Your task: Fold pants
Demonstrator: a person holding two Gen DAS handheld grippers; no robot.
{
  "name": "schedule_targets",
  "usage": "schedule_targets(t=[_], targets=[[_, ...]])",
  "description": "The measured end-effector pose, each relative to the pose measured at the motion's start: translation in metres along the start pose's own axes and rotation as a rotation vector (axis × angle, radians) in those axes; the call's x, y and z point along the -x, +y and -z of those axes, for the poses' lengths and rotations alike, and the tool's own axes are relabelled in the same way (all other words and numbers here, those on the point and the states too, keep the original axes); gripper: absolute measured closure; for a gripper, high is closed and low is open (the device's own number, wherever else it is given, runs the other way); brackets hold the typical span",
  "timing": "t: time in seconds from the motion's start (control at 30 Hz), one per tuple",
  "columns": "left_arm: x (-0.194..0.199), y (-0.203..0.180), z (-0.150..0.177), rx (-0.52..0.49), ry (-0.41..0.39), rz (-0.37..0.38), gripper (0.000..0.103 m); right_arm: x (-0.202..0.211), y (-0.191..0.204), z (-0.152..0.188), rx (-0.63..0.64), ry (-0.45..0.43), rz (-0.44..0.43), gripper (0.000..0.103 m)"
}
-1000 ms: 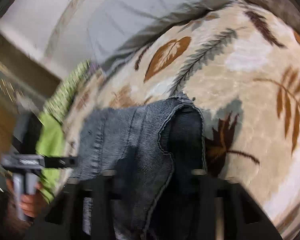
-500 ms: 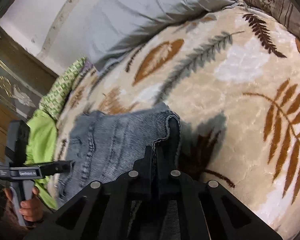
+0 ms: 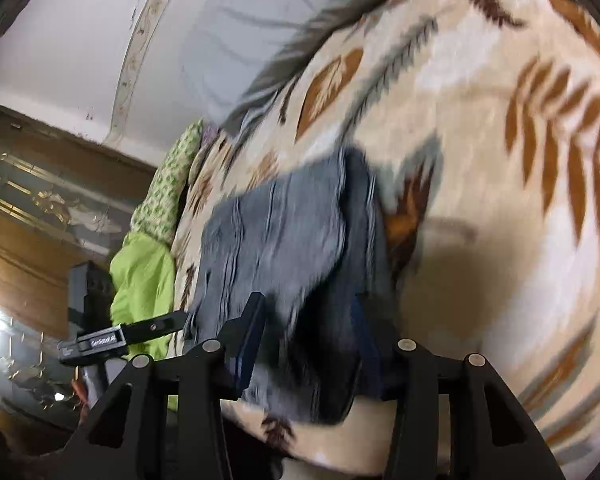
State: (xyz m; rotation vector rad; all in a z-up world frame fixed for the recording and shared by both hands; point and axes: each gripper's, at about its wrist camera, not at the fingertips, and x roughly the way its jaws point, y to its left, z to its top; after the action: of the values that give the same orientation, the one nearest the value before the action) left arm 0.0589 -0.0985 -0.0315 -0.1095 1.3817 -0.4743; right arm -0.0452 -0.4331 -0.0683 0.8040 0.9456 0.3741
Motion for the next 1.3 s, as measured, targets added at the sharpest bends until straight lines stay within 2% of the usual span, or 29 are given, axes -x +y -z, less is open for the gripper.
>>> schedule_targets(t=[0.03, 0.07, 0.1, 0.13, 0.2, 0.27, 0.33, 0.43, 0.57, 0.63, 0.73, 0.77, 0.83, 0.87, 0.9, 0.97, 1.1, 1.27, 1.3], targets=[[-0.002, 0.001, 0.003, 0.008, 0.003, 0.0, 0.025, -0.004, 0.001, 0.005, 0.014, 0.008, 0.018, 0.057], [-0.002, 0.001, 0.006, 0.018, 0.005, 0.002, 0.025, -0.006, 0.002, 0.007, 0.029, 0.012, 0.036, 0.072], [0.001, 0.0, 0.008, 0.024, 0.005, 0.016, 0.025, -0.006, 0.006, 0.009, 0.053, 0.01, 0.045, 0.096], [0.003, -0.002, 0.009, 0.02, 0.002, 0.017, 0.025, -0.003, 0.016, 0.01, 0.095, 0.005, 0.039, 0.095], [0.004, -0.011, 0.015, -0.018, -0.021, -0.031, 0.025, 0.003, 0.034, 0.013, 0.19, -0.023, 0.103, 0.095], [0.001, -0.02, 0.021, -0.065, -0.051, -0.083, 0.025, 0.003, 0.041, 0.015, 0.236, -0.025, 0.156, 0.095], [-0.003, -0.022, 0.024, -0.082, -0.066, -0.101, 0.023, -0.003, 0.041, 0.016, 0.262, -0.01, 0.207, 0.095], [-0.009, -0.022, 0.024, -0.091, -0.072, -0.111, 0.021, -0.01, 0.031, 0.017, 0.254, -0.001, 0.245, 0.092], [-0.015, -0.016, 0.024, -0.084, -0.087, -0.127, 0.01, -0.016, 0.018, 0.019, 0.215, -0.011, 0.236, 0.091], [-0.015, -0.014, 0.022, -0.071, -0.083, -0.111, 0.01, -0.016, 0.017, 0.018, 0.207, -0.015, 0.232, 0.09], [-0.004, -0.01, 0.018, -0.06, -0.072, -0.084, 0.012, -0.01, 0.021, 0.015, 0.17, -0.007, 0.207, 0.084], [0.004, -0.009, 0.015, -0.063, -0.084, -0.079, 0.012, -0.003, 0.024, 0.012, 0.16, -0.024, 0.186, 0.079], [0.019, -0.005, 0.009, -0.061, -0.124, -0.069, 0.012, 0.014, 0.026, 0.002, 0.138, -0.082, 0.148, 0.061], [0.026, 0.0, 0.003, -0.048, -0.14, -0.058, 0.011, 0.019, 0.025, -0.003, 0.127, -0.1, 0.141, 0.047], [0.027, 0.004, -0.001, -0.035, -0.141, -0.051, 0.011, 0.023, 0.022, -0.008, 0.115, -0.118, 0.151, 0.045], [0.023, 0.013, -0.011, -0.006, -0.113, -0.033, 0.011, 0.022, 0.013, -0.018, 0.088, -0.121, 0.171, 0.045], [0.001, 0.018, -0.024, 0.035, -0.054, -0.021, 0.011, 0.002, -0.008, -0.03, 0.0, -0.071, 0.151, 0.045], [-0.02, 0.006, -0.033, 0.037, -0.005, 0.012, 0.011, -0.026, -0.013, -0.034, -0.016, -0.014, 0.107, 0.045], [-0.023, 0.001, -0.035, 0.027, -0.008, -0.006, 0.011, -0.031, -0.009, -0.035, 0.009, -0.008, 0.116, 0.049]])
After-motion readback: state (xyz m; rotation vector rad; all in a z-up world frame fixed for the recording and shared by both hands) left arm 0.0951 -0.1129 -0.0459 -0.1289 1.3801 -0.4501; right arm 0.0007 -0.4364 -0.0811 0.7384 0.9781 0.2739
